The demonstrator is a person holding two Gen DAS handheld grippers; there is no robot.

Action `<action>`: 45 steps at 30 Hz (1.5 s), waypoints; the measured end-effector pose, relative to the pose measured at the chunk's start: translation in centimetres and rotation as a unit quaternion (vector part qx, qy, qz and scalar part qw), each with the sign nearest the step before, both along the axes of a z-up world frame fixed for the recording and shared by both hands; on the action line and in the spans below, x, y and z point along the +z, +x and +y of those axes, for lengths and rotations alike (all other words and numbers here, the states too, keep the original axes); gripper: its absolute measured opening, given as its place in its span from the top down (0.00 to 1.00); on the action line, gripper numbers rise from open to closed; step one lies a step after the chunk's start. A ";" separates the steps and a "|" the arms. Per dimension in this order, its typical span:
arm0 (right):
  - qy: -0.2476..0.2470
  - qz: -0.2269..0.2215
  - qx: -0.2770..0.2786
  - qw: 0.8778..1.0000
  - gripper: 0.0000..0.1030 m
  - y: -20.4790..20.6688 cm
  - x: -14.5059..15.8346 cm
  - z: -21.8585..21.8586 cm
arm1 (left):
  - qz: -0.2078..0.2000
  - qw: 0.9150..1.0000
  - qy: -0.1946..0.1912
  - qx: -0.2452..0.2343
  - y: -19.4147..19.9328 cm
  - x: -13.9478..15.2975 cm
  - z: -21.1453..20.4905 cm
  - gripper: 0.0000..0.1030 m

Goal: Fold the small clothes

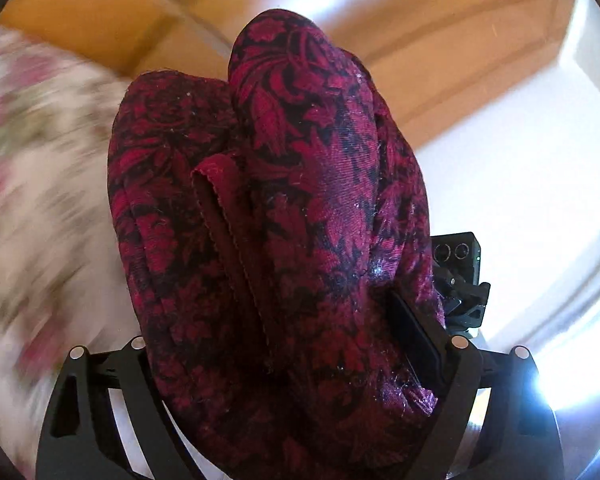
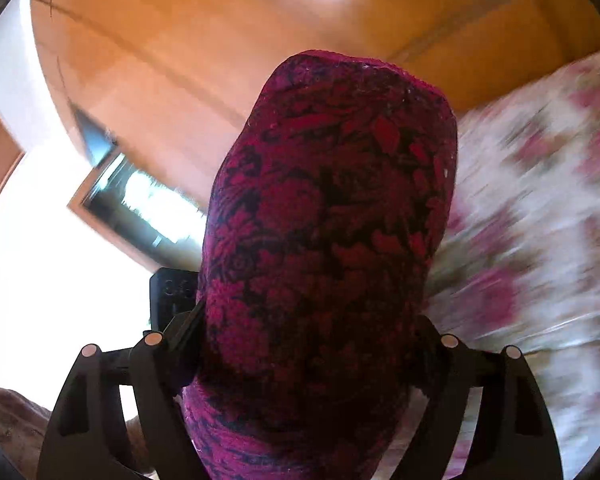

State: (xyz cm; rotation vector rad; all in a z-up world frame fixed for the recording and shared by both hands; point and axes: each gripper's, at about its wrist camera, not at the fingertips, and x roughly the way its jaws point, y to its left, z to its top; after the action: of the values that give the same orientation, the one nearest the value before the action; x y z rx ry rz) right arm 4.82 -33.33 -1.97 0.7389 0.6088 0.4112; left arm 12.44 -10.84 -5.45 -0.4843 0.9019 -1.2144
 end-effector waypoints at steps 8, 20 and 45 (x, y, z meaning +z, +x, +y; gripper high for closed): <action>0.025 0.055 -0.169 0.984 0.23 -4.9 -4.5 -14.0 | -0.013 0.989 0.117 -0.089 4.8 0.1 -20.7 0.20; -0.096 0.124 -0.242 0.957 0.08 -7.7 -5.2 -12.9 | -0.039 0.975 0.219 -0.019 2.6 -2.6 -22.5 0.09; -0.328 0.169 -0.312 0.876 0.09 -0.3 -0.6 -8.9 | -0.199 0.926 0.294 0.129 -3.5 1.5 -19.7 0.04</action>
State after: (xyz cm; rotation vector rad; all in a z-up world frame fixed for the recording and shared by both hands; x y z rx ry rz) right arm 4.53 -42.25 -2.53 0.3094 0.7397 -0.5272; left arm 8.98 -30.52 -3.95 0.1281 0.7701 -0.7112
